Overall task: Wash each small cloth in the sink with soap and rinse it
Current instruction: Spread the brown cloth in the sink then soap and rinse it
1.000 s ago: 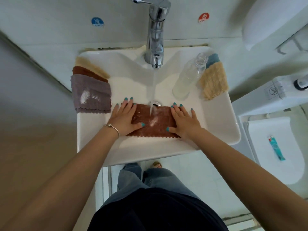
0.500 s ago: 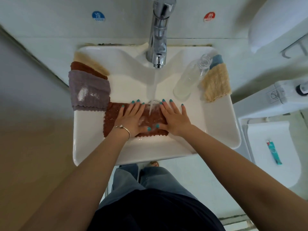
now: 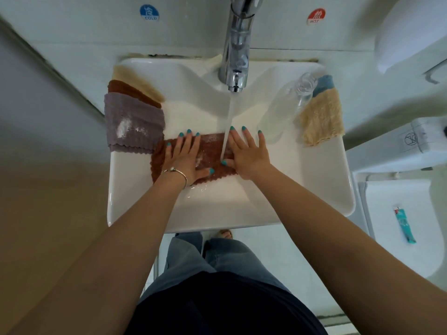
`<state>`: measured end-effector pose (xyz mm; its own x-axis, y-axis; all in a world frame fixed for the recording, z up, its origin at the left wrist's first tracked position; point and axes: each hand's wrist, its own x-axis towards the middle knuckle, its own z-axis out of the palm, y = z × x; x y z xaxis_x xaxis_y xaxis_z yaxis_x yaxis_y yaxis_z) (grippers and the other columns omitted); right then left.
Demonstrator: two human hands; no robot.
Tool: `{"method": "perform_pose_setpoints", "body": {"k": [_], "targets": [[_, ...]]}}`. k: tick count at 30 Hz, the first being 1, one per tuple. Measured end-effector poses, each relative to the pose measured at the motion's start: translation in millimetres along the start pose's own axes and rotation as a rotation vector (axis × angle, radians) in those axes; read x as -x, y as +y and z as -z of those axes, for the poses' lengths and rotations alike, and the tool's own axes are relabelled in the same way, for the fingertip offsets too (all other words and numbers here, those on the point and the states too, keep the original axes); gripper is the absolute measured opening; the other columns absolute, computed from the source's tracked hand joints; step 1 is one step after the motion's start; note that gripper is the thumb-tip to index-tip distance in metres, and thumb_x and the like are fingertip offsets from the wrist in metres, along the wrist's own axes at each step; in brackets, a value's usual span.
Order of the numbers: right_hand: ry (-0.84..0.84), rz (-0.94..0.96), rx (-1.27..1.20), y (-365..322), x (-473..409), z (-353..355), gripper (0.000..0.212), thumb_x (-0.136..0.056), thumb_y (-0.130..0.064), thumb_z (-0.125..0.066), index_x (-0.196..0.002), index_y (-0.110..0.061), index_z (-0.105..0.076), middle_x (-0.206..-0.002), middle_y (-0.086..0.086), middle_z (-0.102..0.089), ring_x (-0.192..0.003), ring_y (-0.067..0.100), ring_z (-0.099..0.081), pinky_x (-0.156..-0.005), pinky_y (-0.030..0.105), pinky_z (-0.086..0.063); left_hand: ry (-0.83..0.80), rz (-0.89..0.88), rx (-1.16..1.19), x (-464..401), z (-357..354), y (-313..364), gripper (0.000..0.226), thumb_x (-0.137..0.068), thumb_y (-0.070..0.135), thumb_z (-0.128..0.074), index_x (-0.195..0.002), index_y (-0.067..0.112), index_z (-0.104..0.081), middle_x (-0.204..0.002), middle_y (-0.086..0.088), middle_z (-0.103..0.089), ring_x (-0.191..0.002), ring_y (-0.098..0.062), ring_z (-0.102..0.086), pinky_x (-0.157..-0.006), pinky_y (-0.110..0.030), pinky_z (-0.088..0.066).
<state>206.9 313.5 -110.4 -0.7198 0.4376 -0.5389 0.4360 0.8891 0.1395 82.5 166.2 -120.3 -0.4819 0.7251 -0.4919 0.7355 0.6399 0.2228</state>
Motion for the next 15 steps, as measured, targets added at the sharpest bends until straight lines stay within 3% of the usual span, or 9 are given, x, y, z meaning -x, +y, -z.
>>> {"method": "perform_pose_setpoints", "body": {"k": [5, 11, 15], "targets": [[-0.098, -0.044, 0.002, 11.4, 29.3, -12.5, 0.085, -0.096, -0.066, -0.02, -0.151, -0.018, 0.024, -0.159, -0.002, 0.028, -0.148, 0.02, 0.022, -0.118, 0.052, 0.01, -0.01, -0.133, -0.006, -2.4, -2.5, 11.4, 0.107, -0.081, 0.065, -0.06, -0.153, 0.031, 0.011, -0.16, 0.003, 0.023, -0.148, -0.019, 0.019, -0.117, -0.05, 0.01], [-0.203, -0.234, -0.047, 52.3, 62.5, -33.5, 0.089, -0.095, -0.068, -0.023, -0.15, -0.017, 0.024, -0.159, 0.0, 0.028, -0.148, 0.02, 0.02, -0.118, 0.052, 0.008, 0.05, -0.308, 0.038, -12.3, -9.9, 23.6, 0.112, -0.07, 0.07, -0.068, -0.155, 0.029, -0.007, -0.162, -0.004, 0.017, -0.148, -0.021, 0.016, -0.118, -0.037, 0.008], [-0.211, -0.3, -0.039, 66.3, 69.6, -37.9, 0.089, -0.096, -0.066, -0.027, -0.151, -0.014, 0.021, -0.16, 0.002, 0.024, -0.149, 0.02, 0.018, -0.118, 0.05, 0.005, 0.039, -0.357, -0.044, -15.4, -13.5, 18.5, 0.113, -0.069, 0.078, -0.061, -0.154, 0.036, 0.001, -0.162, -0.002, 0.016, -0.148, -0.018, 0.017, -0.12, -0.039, 0.008]]}}
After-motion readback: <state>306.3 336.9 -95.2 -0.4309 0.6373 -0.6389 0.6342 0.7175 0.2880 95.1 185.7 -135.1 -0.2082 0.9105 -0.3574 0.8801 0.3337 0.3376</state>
